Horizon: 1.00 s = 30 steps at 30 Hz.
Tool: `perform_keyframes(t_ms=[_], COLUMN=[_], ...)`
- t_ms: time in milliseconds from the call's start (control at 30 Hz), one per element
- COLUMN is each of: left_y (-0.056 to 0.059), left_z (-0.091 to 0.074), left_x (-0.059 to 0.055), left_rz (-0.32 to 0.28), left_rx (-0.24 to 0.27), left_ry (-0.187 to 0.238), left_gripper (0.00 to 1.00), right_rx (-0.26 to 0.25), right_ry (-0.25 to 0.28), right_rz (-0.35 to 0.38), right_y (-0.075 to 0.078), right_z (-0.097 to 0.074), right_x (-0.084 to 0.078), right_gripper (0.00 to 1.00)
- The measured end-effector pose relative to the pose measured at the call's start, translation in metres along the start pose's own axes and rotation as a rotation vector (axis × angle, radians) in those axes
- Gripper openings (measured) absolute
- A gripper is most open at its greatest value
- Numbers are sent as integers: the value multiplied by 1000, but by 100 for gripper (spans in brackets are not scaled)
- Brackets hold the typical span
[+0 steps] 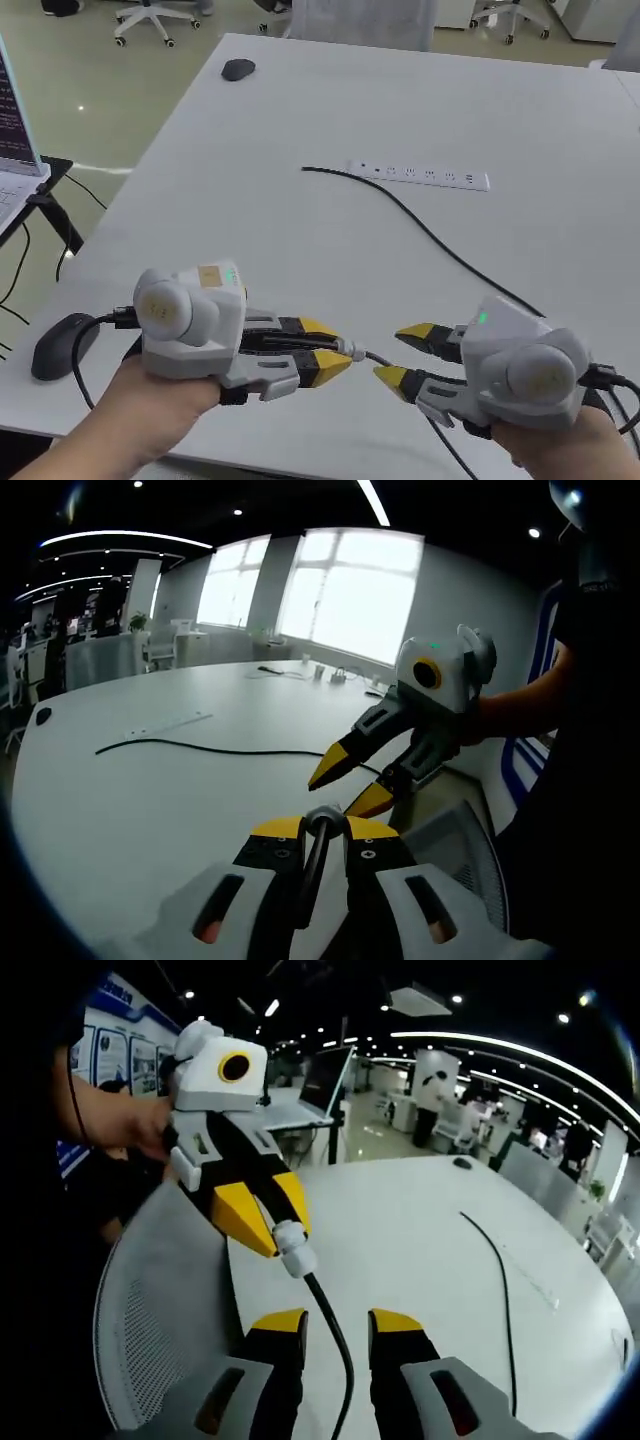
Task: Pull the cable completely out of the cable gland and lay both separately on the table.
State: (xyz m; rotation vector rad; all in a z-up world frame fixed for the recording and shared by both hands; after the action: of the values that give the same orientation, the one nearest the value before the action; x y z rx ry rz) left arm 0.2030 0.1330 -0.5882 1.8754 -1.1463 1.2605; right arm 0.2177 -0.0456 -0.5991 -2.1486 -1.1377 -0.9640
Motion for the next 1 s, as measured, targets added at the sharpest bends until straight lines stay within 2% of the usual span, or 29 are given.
perform_keyframes(t_ms=[100,267,367,500,767,1000], left_y=[0,1,2,1,1,0], left_z=[0,0,0,1,3,4], left_x=[0,0,-1,-1,0,1], left_rz=[-3,-5,-7,-7,-11,-8], left_rx=[-1,-1,-4,-4,-9,-8], left_ry=[1,1,1,2,-1,3], left_gripper=[15,15,15,15,15,15], right_rx=[-6,11,6,4,0,-22], right_ry=[22,33,40,45,49,38], right_rz=[-58,-68,-89,-122,-110,-64], right_y=[-6,-12,-14,-14,-13,-8], right_z=[3,6,6,7,7,6], right_x=[4,7,10,10,7,2], right_gripper=[12,8,2,2,0,0])
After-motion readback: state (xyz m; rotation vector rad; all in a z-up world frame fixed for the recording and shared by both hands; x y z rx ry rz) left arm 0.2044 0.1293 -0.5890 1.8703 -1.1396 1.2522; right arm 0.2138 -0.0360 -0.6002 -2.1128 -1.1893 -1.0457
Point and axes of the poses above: the centre of the closed fingertips' face, and the gripper's own axes: z roughly forward along the fingers, y roughly to its right, x roughly out of its top, the point moved 10 cm from there along -z, roughly backward along the fingers, and after that the axes turned 15 degrees about z, right-handed, at the moved point
